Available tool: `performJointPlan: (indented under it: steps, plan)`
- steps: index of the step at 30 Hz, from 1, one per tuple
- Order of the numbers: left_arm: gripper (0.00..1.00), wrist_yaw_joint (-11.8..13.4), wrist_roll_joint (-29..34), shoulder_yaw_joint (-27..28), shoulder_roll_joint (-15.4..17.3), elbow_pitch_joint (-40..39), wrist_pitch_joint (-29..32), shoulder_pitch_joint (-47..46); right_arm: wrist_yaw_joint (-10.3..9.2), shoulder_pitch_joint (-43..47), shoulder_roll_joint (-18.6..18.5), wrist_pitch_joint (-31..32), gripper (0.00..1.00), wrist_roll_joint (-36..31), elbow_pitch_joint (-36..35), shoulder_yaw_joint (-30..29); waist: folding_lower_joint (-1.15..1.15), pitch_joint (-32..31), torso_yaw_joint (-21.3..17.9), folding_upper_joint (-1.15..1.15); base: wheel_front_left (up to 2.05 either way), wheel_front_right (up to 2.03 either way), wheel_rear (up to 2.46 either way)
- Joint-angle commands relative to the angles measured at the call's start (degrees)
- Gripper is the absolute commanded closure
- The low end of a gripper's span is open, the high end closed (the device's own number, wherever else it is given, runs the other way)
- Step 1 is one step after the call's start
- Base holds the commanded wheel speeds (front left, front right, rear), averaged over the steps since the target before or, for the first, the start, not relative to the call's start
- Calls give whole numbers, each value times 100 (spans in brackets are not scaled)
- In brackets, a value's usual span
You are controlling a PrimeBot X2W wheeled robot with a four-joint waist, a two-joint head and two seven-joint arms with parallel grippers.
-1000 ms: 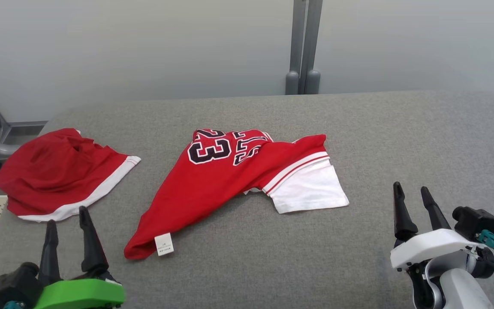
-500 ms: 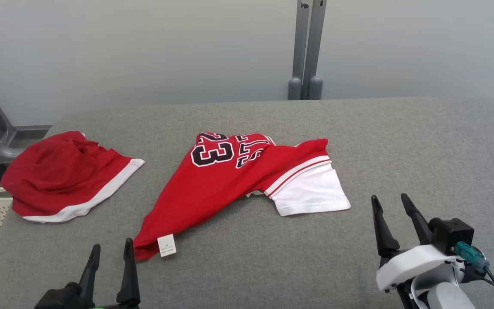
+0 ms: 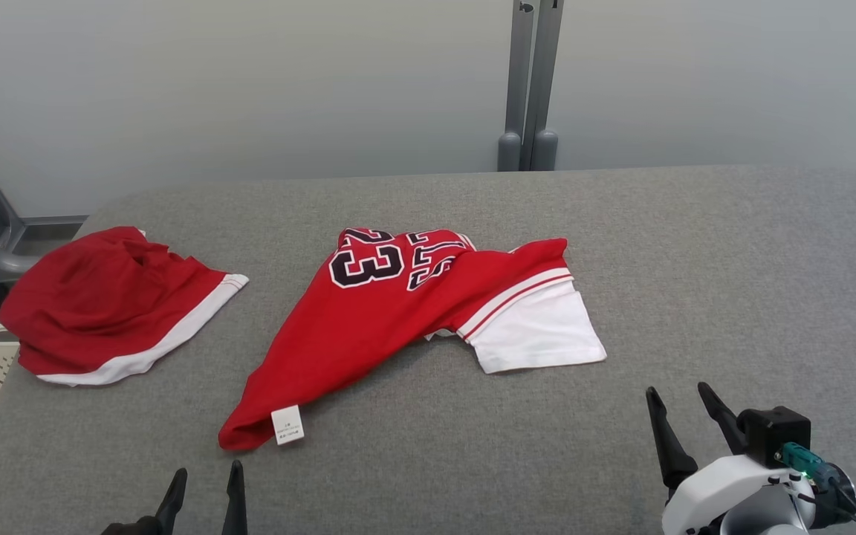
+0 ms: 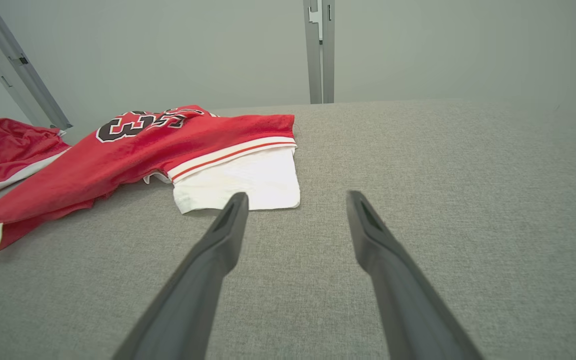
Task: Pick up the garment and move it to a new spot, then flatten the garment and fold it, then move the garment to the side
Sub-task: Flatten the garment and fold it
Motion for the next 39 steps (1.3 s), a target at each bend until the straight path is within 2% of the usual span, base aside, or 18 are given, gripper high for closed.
performJointPlan:
  steps: [1, 16, 21, 26, 29, 35, 39]
  plan:
    - [0, 13, -4, -3, 40, 18, 11, 20, 0, 67, -16, 35, 0, -23, -31, -32, 0, 7, -2, 0, 0, 0, 0]
    - [0, -14, -105, -90, 0, 147, 46, -120, 0, -5, -16, 41, 0, 162, -53, -39, 0, 86, -31, 0, 0, 0, 0]
    - [0, -16, -104, -100, 86, 181, 113, -218, 0, -105, -16, 191, 0, 317, 13, -60, 0, 127, -6, 0, 0, 0, 0]
    - [0, -31, 5, -146, 248, 191, 319, -443, 0, -404, -18, 659, 0, 374, 103, -134, 0, 213, 4, 0, 0, 0, 0]
    - [0, -89, 97, -214, 408, 208, 530, -678, 0, -759, -14, 1156, 0, 229, 157, -136, 0, 331, 0, 0, 0, 0, 0]
    - [0, -370, 253, -459, 682, 608, 1065, -1458, 0, -1603, -11, 2113, 0, -203, 217, -240, 0, 865, 43, 0, 0, 0, 0]
    - [0, -498, 299, -563, 737, 1007, 1274, -1906, 0, -2000, -14, 2361, 0, -448, 289, -239, 0, 1201, 56, 0, 0, 0, 0]
